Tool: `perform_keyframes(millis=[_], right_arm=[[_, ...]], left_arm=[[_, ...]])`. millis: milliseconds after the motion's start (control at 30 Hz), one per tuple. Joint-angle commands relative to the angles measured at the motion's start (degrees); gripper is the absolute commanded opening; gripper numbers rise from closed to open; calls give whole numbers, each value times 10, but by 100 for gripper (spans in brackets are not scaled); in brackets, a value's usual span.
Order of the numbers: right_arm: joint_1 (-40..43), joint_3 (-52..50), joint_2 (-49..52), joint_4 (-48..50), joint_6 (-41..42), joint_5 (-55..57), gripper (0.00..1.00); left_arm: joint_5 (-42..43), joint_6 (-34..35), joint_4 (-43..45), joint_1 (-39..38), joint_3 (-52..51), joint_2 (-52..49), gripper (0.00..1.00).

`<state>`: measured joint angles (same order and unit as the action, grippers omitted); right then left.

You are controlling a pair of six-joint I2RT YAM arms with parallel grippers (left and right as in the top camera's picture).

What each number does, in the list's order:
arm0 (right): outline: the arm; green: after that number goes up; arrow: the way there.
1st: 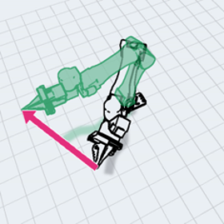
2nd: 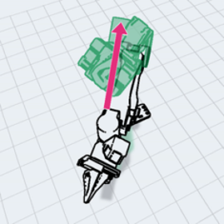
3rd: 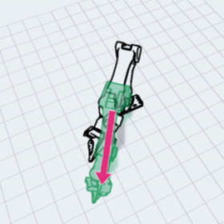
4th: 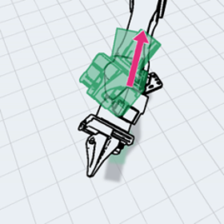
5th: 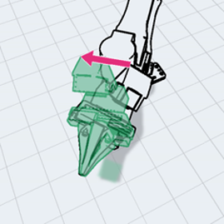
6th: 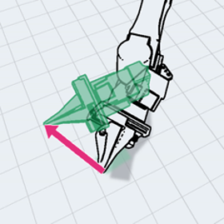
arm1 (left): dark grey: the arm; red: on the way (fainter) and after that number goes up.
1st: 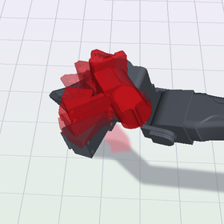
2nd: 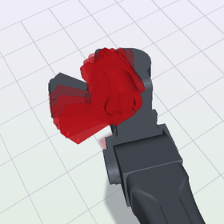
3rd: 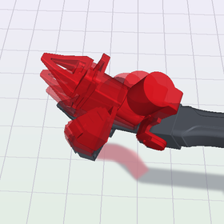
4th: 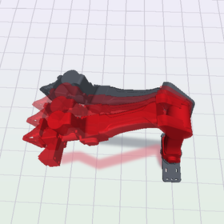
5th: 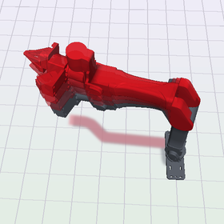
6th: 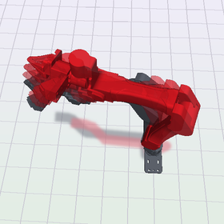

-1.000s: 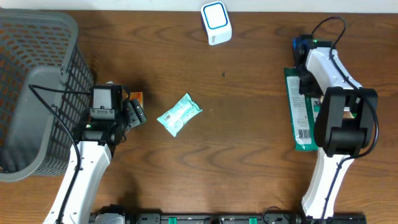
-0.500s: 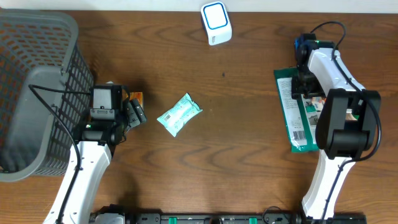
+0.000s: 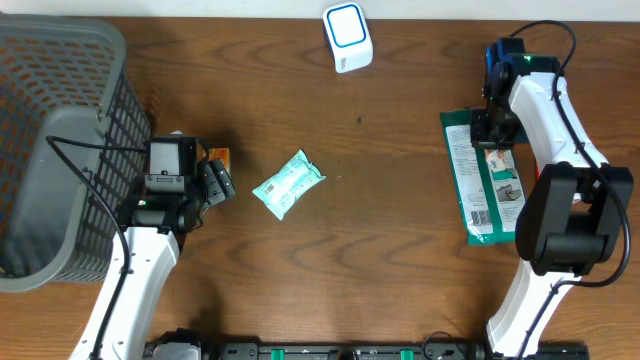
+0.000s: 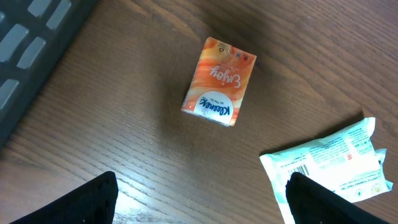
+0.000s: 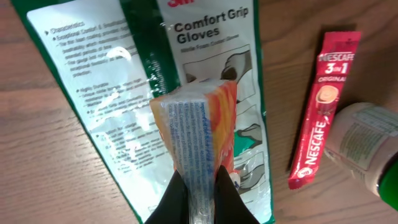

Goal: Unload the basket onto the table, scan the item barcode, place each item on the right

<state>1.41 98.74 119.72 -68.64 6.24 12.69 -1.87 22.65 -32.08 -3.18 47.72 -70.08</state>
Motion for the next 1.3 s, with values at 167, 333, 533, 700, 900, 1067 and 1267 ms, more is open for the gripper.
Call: perform_keyframes(millis=[167,333,533,700,900,1067,1267], right_arm=[[2,9,-9,-4,-38,-5,94],[1,9,-9,-8,-50,-51,29],[-13,9,-9,30,-81,-373,74],[-51,9,-9,44,-80,-482,77],[-150,-10,-8,101,-53,-481,81],[-233,-65,-8,214,29,-475,80],[-286,-104,-8,257,66,-455,77]], left_arm=[[-7,-1,0,0,14,0,87],[-7,-1,0,0,14,0,87],[-7,-1,0,0,14,0,87],[-7,-1,0,0,14,0,87],[-7,-1,0,0,14,0,88],[-7,-1,0,0,14,0,87],[-7,-1,11,0,14,0,88]])
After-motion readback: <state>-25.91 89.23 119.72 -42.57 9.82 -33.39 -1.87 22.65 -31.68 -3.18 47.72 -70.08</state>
